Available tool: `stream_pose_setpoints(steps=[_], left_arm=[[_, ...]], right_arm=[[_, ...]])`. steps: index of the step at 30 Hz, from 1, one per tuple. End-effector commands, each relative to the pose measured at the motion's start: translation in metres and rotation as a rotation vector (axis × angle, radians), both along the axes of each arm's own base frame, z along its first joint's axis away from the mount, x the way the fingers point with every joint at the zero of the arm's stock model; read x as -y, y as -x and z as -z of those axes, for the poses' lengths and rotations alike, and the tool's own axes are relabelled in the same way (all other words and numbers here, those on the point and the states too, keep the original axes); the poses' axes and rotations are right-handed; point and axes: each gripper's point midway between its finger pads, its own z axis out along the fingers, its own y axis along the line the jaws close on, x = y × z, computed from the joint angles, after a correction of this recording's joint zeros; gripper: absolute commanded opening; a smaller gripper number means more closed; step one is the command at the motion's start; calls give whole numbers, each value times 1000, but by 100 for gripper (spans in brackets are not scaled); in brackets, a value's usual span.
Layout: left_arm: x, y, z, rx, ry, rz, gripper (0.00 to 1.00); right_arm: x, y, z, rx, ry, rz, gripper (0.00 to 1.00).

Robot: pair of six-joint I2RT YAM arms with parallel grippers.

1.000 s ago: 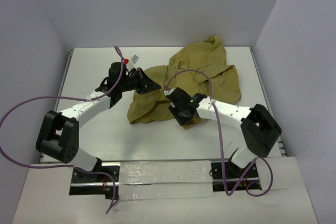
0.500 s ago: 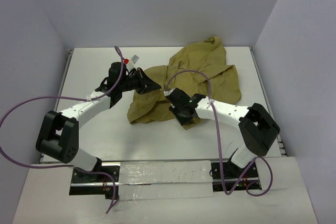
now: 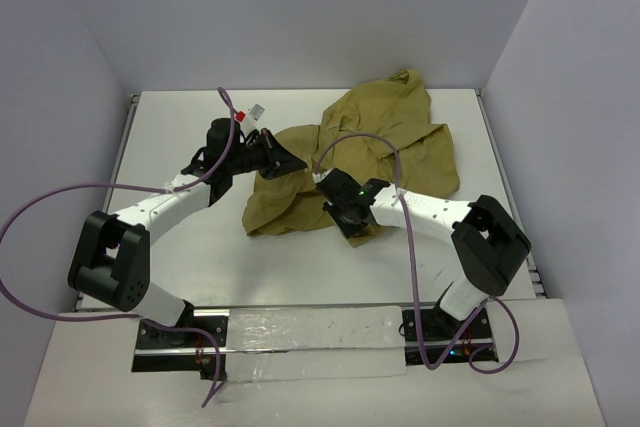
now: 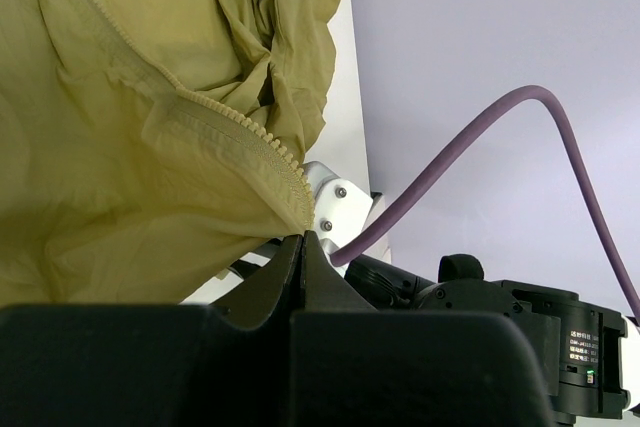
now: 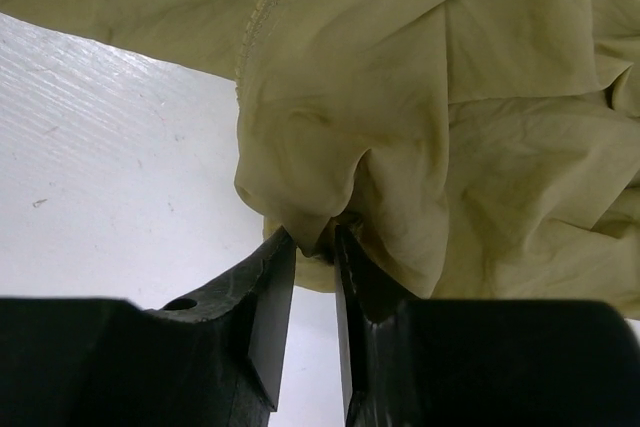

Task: Zip up the jacket

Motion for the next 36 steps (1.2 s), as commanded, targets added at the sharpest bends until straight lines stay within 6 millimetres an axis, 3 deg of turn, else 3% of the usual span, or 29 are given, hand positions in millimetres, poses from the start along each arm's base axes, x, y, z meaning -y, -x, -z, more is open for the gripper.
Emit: stream_pose_setpoints(steps=[1,5,10,14,18,22,27,29,36], left_arm=[[-1,-2,-31,87,44,-4,0],[-1,-2,-30,84,45,-3,0],[-2,-1,-30,83,45,-6,0],[-2,-1,-29,85,39,-7,0],[-6,-4,-34,107,14,-20,0],[-15,-11,-43,132,4,-43,0],[-20,-14,-57,151,29,-44,0],[-19,-13,-59,145,41,-40,0],[-18,-9,-70,162,87,-44,0]], right_arm=[[-14,-14,-18,67,-42,14,31],[-15,-14,-17,59,-44,12,33],[-18,-11,-19,56,-62,4,1],[-22,-8,-26,50,-99,-6,0],[-34,-3,-46,11,-267,28,0],[-44,-12,-81,-12,-555,108,0],[-39,-27,-119,-49,-898,229,0],[-38,-26,-125,-85,-991,281,0],[-36,-36,-184,-2,-1328,283,0]])
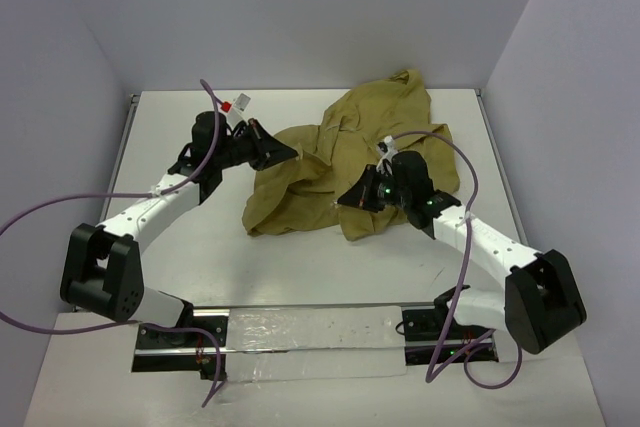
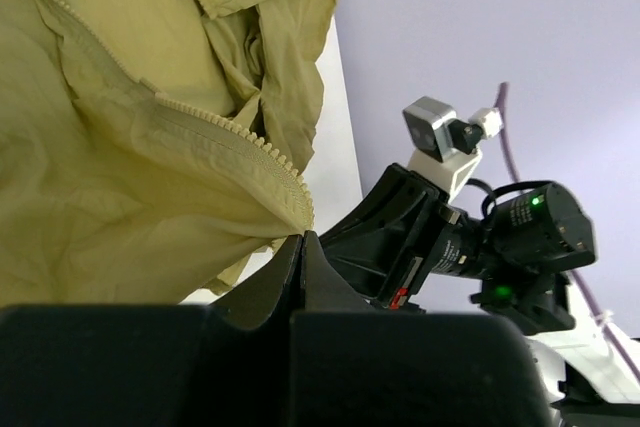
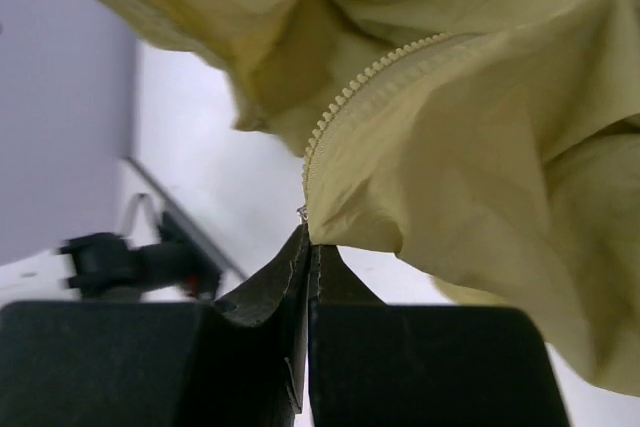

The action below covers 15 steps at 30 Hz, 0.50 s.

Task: Zip up the jacket

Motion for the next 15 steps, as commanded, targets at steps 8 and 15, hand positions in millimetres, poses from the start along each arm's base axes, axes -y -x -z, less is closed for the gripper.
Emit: stream_pose_setpoints(steps=[8,15], left_arm=[[2,10,-35,79,82,35,0],[-2,6,-54,131,58,17,0]], right_arm=[[-17,-15,-121,366,-334,-55,0],[-17,-13,-179,660,-261,-153,0]])
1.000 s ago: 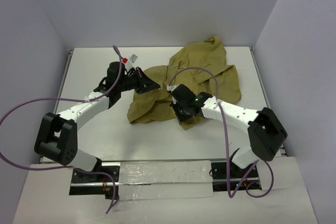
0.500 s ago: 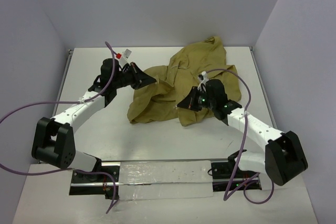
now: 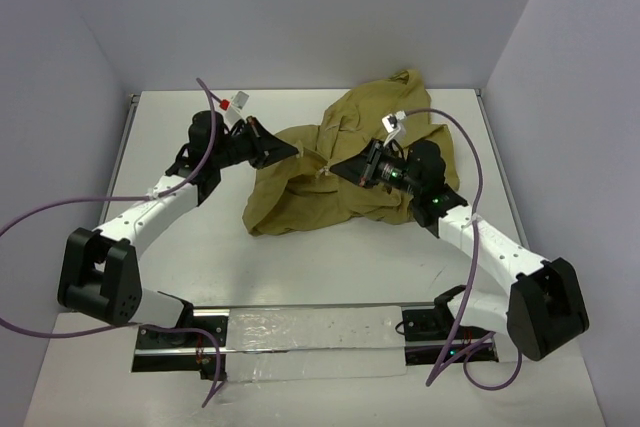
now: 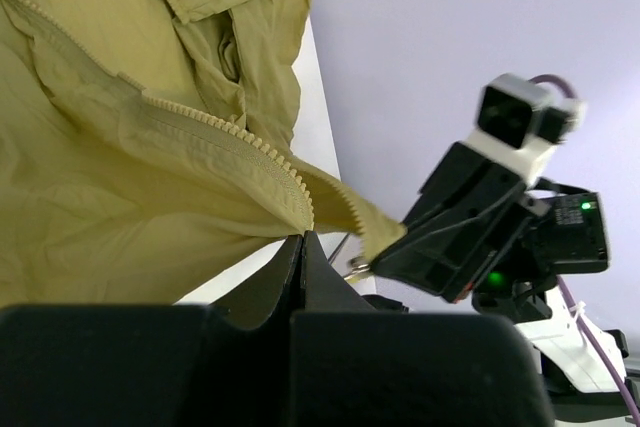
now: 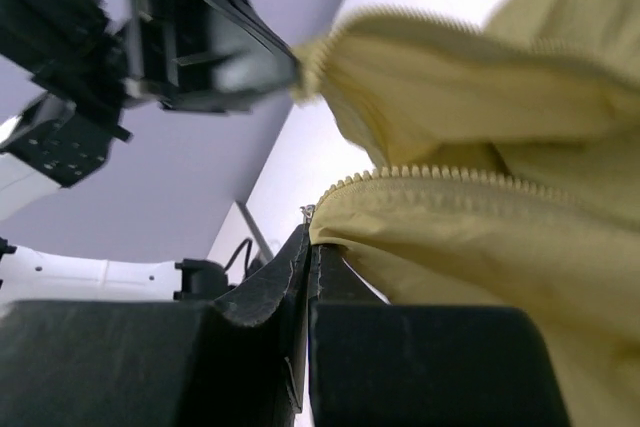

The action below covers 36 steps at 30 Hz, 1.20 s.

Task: Zip up the jacket

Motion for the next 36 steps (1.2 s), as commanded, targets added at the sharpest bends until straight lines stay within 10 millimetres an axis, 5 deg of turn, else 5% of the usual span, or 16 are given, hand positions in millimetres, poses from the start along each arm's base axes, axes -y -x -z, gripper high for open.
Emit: stream_pose_setpoints(steps=[1,12,26,36], left_arm=[[-4,1,-42,119,15,-1,0],[8,-18,-44,117,-18,23,0],[38,4,-34,120,-123,95,0],[41,19,-40,135,-136,97,0]], right_arm=[[1,9,-84,377,-6,-62,0],[-5,32,-91,493,36,-207,0],[-9,4,-72,428,99,-138,0],[-9,-14,-67,384,129,-83,0]])
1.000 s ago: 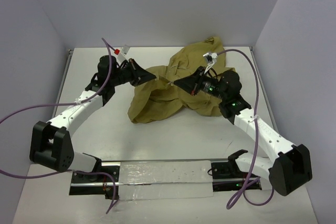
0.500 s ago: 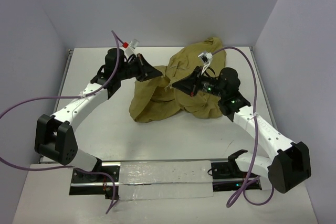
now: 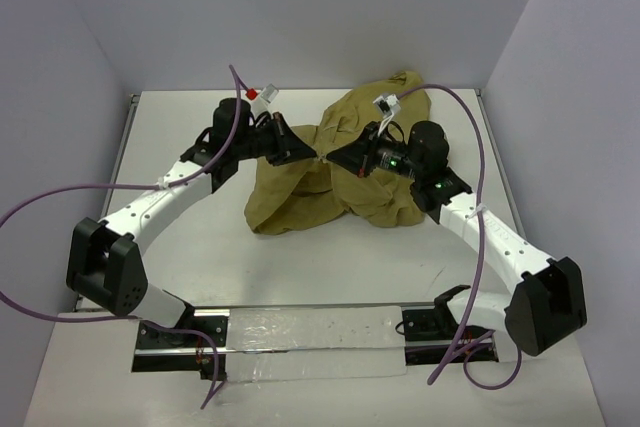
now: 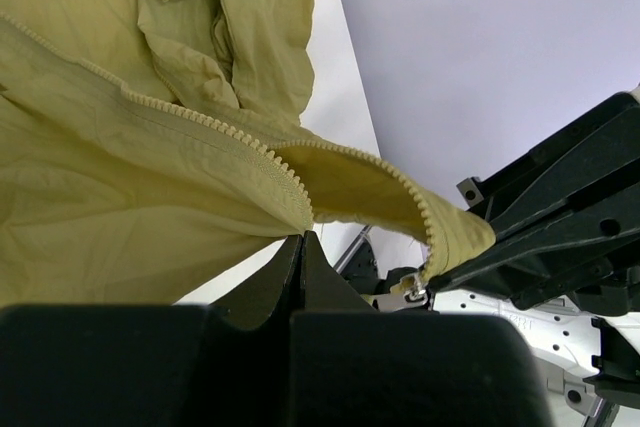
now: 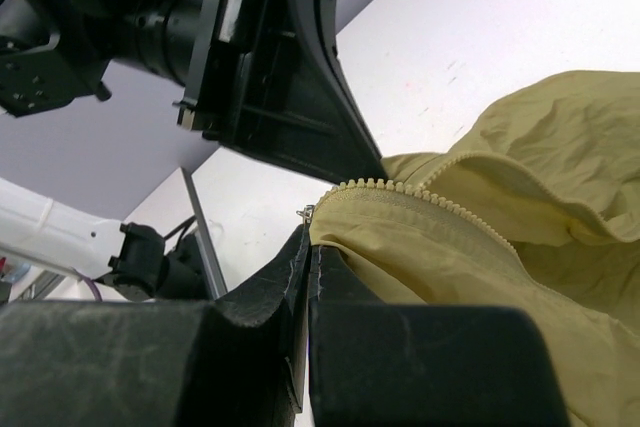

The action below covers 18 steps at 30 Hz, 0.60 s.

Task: Zip up the jacket

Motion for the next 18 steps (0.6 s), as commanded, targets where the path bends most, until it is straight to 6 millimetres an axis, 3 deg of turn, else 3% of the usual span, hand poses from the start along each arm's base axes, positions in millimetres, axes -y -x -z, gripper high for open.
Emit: stream_pose_setpoints(steps=[1,10,18], left_arm=[[1,7,-34,88,23,1,0],[10,15,-38,103,-9,18,0],[10,30,-49,141,-45,27,0]], right_arm=[[-2,-11,-25,67,-14,30,0],[-12,-19,-19,39,24,31,0],[-9,-27,-15,29,30,81,0]])
